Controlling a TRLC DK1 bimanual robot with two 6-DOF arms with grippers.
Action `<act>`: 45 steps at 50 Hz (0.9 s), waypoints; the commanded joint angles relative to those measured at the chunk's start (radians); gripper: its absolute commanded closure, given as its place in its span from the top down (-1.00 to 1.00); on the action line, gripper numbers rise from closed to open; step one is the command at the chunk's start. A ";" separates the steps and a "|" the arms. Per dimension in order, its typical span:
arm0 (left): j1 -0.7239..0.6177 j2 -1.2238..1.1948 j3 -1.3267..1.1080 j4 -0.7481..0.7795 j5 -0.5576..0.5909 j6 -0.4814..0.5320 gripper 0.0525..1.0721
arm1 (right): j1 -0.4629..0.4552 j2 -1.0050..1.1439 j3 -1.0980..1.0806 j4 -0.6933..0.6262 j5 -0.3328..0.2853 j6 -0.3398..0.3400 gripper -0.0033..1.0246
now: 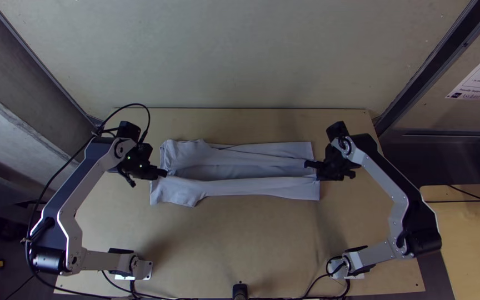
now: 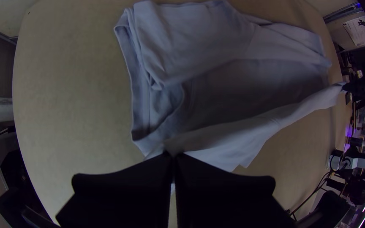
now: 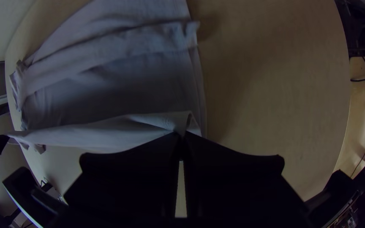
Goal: Fold the t-shirt
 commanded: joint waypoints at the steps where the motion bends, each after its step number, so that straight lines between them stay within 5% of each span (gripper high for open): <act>1: 0.013 0.055 0.067 -0.003 -0.001 0.028 -0.94 | -0.008 0.067 0.070 0.009 0.012 -0.001 -0.94; 45: 0.019 0.493 0.474 0.017 -0.018 0.034 -0.94 | -0.045 0.417 0.458 0.010 0.031 -0.027 -0.94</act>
